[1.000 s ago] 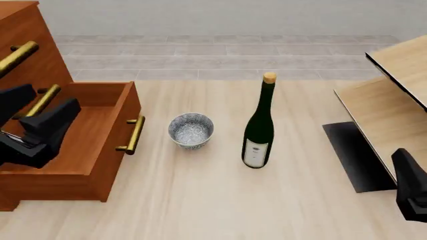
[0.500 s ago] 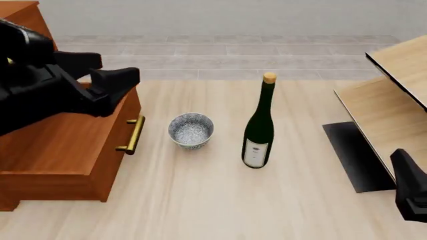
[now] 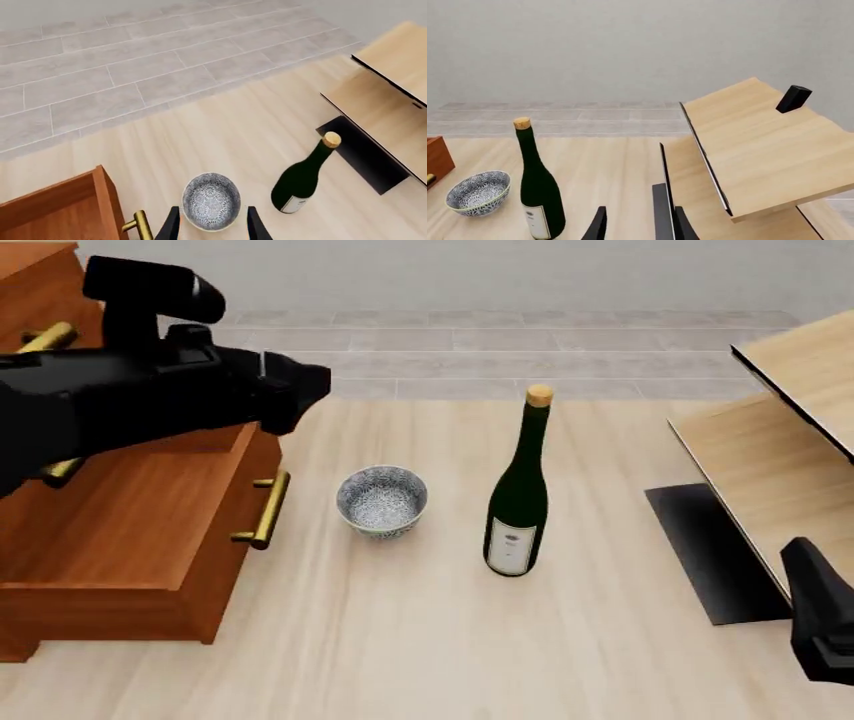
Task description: Put the bowl on top of the cabinet.
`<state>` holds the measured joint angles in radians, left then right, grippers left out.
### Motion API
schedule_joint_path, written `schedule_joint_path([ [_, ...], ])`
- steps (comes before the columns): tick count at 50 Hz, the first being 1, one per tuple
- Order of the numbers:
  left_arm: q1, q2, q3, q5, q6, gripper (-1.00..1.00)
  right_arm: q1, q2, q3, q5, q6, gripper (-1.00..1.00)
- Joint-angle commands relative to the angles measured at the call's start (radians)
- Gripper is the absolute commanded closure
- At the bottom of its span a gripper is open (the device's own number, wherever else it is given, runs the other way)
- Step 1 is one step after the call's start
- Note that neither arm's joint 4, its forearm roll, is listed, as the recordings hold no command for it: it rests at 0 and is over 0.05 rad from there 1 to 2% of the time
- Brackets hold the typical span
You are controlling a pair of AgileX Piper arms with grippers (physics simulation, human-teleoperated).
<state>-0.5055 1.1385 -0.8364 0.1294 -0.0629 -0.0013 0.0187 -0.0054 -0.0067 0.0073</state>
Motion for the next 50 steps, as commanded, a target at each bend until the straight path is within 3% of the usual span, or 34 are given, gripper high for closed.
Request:
schedule_joint_path([
  [1,0.051,0.095,-0.045,-0.014,0.003,-1.0,-0.002,-0.006,0.0,0.003,0.002,-1.0],
  [29,0.073,0.272,-0.112,-0.046,0.01,-1.0,-0.002,-0.007,0.001,0.002,0.003,-1.0],
  [50,0.065,0.359,-0.107,-0.083,0.014,-1.0,0.002,0.003,-0.001,-0.003,-0.003,-1.0],
])
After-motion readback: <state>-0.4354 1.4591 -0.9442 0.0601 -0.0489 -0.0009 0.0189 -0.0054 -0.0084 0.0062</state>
